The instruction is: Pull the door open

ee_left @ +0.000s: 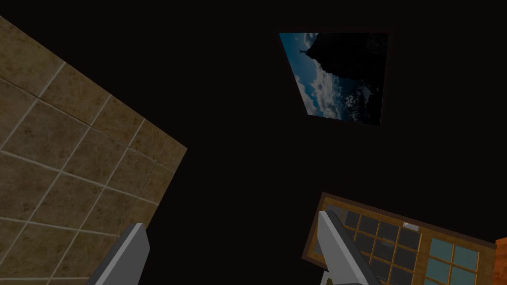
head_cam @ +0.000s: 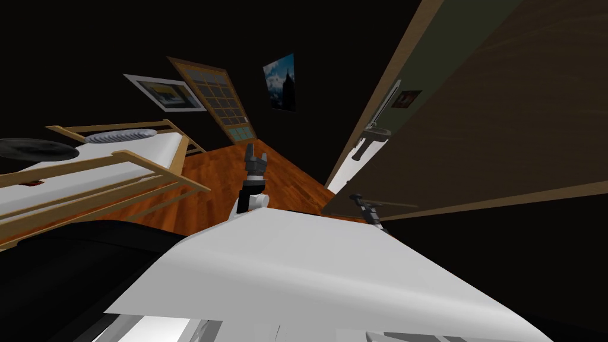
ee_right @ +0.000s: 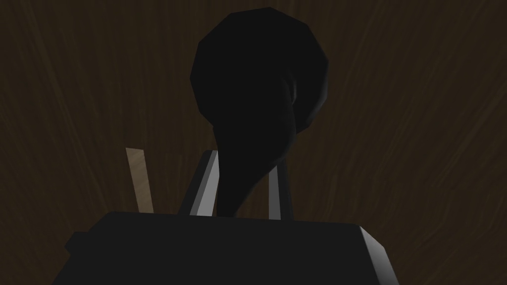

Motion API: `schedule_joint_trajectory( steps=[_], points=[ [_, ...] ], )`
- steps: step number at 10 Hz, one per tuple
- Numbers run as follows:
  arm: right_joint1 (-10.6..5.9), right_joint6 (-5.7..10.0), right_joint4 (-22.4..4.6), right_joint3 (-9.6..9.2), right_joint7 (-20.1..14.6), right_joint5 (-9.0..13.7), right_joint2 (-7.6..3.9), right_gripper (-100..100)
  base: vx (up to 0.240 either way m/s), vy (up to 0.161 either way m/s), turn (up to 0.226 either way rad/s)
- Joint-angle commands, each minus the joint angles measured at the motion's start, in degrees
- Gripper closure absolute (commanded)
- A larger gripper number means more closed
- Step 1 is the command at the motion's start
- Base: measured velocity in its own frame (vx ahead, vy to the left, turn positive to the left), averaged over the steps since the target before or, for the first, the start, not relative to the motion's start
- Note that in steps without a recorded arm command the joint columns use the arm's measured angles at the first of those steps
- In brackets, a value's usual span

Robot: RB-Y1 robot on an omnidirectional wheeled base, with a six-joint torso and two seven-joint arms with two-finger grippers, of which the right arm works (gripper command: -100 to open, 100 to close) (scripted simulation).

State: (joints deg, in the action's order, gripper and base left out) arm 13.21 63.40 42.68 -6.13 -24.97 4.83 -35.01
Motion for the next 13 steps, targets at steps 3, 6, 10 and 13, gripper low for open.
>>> schedule_joint_trajectory(
  steps=[3, 6, 10, 13],
  points=[
    [0.83, 3.06, -1.42, -0.53, -0.58, -0.05, -0.82, 100, -0.215, -0.085, 0.141],
    [0.59, 3.86, -2.54, -0.89, -0.74, -0.17, -0.72, 100, -0.154, -0.049, 0.129],
    [0.63, 5.85, -3.99, -1.26, -1.15, -0.17, -1.27, 100, -0.208, -0.100, 0.169],
    [0.65, 7.22, -4.98, -1.52, -1.43, -0.17, -1.65, 100, -0.193, -0.071, 0.156]
  ],
)
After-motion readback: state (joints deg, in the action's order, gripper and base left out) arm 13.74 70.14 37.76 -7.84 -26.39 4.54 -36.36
